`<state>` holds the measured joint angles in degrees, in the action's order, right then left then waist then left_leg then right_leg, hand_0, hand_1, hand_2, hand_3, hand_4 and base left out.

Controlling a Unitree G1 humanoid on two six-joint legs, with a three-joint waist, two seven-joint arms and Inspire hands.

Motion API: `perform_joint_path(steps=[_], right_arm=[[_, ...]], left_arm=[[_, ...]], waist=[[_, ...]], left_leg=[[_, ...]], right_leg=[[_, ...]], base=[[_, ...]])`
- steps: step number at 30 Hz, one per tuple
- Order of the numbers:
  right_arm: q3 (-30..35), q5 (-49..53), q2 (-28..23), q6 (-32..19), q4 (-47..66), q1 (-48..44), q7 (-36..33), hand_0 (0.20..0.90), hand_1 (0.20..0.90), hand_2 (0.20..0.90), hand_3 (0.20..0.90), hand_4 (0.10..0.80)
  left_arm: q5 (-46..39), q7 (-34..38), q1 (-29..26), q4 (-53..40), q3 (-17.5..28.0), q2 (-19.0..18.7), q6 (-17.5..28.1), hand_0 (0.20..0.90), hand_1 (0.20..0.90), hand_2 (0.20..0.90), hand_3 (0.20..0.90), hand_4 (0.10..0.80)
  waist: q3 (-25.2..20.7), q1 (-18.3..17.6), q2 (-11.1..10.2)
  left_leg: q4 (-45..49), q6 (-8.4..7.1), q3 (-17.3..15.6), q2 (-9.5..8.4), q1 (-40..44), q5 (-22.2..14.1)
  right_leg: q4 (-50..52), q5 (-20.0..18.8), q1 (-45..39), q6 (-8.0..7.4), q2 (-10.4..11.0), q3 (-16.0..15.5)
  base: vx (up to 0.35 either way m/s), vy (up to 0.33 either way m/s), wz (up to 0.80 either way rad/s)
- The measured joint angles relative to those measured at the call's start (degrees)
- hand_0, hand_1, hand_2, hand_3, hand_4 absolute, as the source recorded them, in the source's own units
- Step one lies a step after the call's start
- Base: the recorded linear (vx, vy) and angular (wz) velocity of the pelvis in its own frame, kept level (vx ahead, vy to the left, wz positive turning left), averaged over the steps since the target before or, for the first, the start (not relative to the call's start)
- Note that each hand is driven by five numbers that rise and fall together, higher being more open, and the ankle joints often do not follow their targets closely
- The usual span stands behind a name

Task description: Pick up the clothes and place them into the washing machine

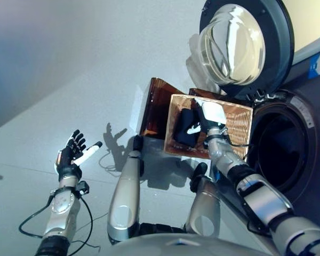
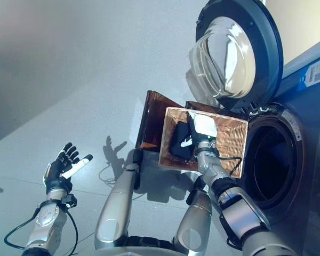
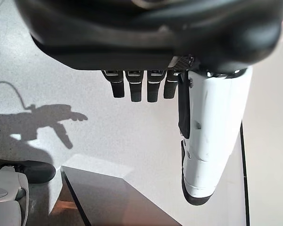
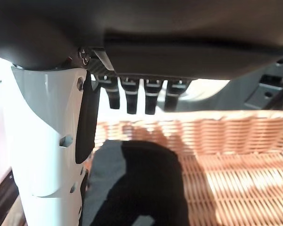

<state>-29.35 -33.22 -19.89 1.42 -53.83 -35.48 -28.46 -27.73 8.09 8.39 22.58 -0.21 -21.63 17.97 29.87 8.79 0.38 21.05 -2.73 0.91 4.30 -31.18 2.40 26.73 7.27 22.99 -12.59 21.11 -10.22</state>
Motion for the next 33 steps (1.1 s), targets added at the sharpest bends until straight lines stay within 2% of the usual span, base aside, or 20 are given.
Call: perform_joint_path(steps=[10, 15, 19, 22, 32, 33], right_arm=[[-0.7, 1.3, 2.5, 0.2, -8.0, -5.3, 1.2, 0.900, 0.900, 0.900, 0.900, 0.800], [-2.5, 2.0, 2.7, 1.3, -13.3, -7.9, 2.8, 0.900, 0.900, 0.900, 0.900, 0.800], [-2.7, 2.0, 2.7, 1.3, -13.5, -8.0, 3.7, 0.900, 0.900, 0.900, 0.900, 0.800], [-2.7, 1.9, 2.7, 1.3, -14.0, -8.1, 3.7, 0.900, 0.900, 0.900, 0.900, 0.800], [-2.7, 1.2, 2.6, 1.3, -14.1, -8.5, 3.8, 0.900, 0.900, 0.900, 0.900, 0.800], [-2.7, 0.7, 2.6, 1.3, -14.3, -8.5, 3.8, 0.524, 0.524, 0.524, 0.524, 0.531]], left_arm=[[0.0, -0.1, 0.2, -0.1, 0.0, -0.1, 0.0, 0.900, 0.900, 0.900, 0.900, 0.800], [0.0, -0.2, 0.2, -0.3, 0.1, -0.2, 0.0, 0.900, 0.900, 0.900, 0.900, 0.800], [-0.1, -0.4, 0.5, -0.4, 0.1, -0.8, 0.0, 0.900, 0.900, 0.900, 0.900, 0.800], [-0.1, -0.6, 0.5, -0.6, 0.1, -1.2, 0.0, 0.900, 0.900, 0.900, 0.900, 0.800], [-0.1, -0.7, 1.0, -0.8, 0.1, -1.3, -0.1, 0.900, 0.900, 0.900, 0.900, 0.800], [-0.1, -0.7, 1.0, -0.8, 0.1, -1.4, -0.1, 0.900, 0.900, 0.900, 0.900, 0.800]], waist=[[0.0, 0.4, 0.0], [0.3, 1.6, 0.3], [0.5, 1.6, 0.7], [0.6, 1.7, 0.9], [0.8, 1.6, 1.2], [0.8, 1.6, 1.2]], left_leg=[[1.2, 0.20, 0.1, -0.10, -1.1, -0.5], [5.2, 0.31, 0.7, -0.43, -3.8, -1.9], [7.3, 0.32, 1.2, -0.89, -5.3, -2.7], [9.6, 0.95, 1.2, -1.22, -6.5, -3.9], [11.0, 0.92, 1.4, -1.21, -8.4, -3.8], [11.0, 0.92, 1.4, -1.21, -8.4, -3.8]], right_leg=[[0.7, 0.0, 0.5, 0.01, 0.1, 0.0], [4.6, 1.7, 2.9, 0.29, 1.0, 0.2], [6.9, 2.5, 4.0, 0.25, 1.5, 0.4], [9.3, 3.6, 5.3, 0.44, 2.0, 1.4], [11.9, 4.0, 7.6, 0.41, 2.6, 1.9], [12.0, 4.2, 7.6, 0.39, 2.6, 1.8]], base=[[-0.002, 0.000, 0.01], [-0.010, 0.003, 0.07], [-0.008, 0.007, 0.06], [-0.001, 0.003, 0.02], [0.001, -0.001, 0.02], [0.000, 0.000, 0.00]])
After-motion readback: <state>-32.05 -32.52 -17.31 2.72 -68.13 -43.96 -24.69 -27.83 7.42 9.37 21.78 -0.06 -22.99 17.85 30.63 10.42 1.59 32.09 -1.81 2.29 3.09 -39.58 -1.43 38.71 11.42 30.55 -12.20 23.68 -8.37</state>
